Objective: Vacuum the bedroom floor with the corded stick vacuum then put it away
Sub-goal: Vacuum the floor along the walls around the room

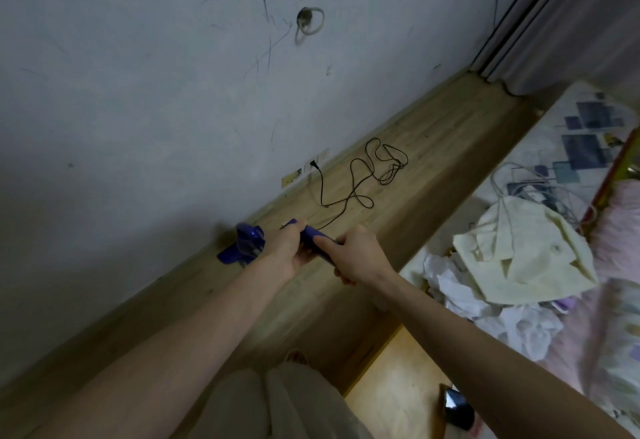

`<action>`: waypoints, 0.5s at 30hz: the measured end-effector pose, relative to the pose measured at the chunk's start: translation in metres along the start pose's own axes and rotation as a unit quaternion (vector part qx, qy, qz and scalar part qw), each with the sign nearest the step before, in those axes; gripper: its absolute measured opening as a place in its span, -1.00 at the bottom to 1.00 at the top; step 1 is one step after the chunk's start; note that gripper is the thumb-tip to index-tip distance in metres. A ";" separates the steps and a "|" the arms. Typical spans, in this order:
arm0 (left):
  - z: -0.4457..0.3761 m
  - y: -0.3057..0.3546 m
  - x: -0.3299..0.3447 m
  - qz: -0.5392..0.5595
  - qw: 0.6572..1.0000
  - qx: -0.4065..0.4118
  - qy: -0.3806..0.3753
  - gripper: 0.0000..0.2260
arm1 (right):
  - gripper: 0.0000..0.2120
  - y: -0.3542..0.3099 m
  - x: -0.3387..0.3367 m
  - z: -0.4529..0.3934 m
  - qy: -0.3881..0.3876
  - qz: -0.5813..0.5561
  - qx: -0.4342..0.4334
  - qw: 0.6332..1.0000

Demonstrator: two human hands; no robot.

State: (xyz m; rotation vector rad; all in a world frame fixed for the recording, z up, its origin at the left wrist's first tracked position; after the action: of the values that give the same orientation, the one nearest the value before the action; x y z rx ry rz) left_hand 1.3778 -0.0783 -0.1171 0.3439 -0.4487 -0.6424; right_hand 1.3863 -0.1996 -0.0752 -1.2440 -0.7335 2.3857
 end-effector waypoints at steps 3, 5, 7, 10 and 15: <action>-0.003 0.001 -0.006 -0.007 1.000 0.009 0.005 -0.69 | -0.59 -0.002 0.007 -0.001 -0.005 -0.012 0.010 1.000; -0.003 0.005 -0.013 -0.017 1.000 0.015 -0.004 -0.71 | -0.56 -0.011 0.011 -0.002 0.001 -0.002 0.010 1.000; -0.003 0.011 -0.020 -0.023 0.999 0.021 -0.024 -0.71 | -0.54 -0.021 0.016 -0.002 0.011 0.011 0.013 1.000; 0.002 0.013 -0.028 -0.028 0.999 0.025 -0.035 -0.70 | -0.54 -0.028 0.019 0.004 -0.001 0.028 0.016 0.999; 0.020 -0.002 -0.039 -0.018 0.999 -0.001 -0.027 -0.64 | -0.53 -0.021 0.022 0.027 -0.031 0.024 0.010 0.999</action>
State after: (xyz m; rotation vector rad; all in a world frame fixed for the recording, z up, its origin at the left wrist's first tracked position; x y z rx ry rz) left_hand 1.3391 -0.0582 -0.1117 0.3344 -0.4945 -0.6886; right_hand 1.3533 -0.1790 -0.0640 -1.1975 -0.7041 2.4735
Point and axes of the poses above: each hand's wrist, its own z-axis away from the middle knuckle, its own x-axis out of the palm, y = z × x, the point moved 1 cm from there along -z, towards the middle knuckle, and after that the axes turned 3 degrees about z, right-handed, at the moved point
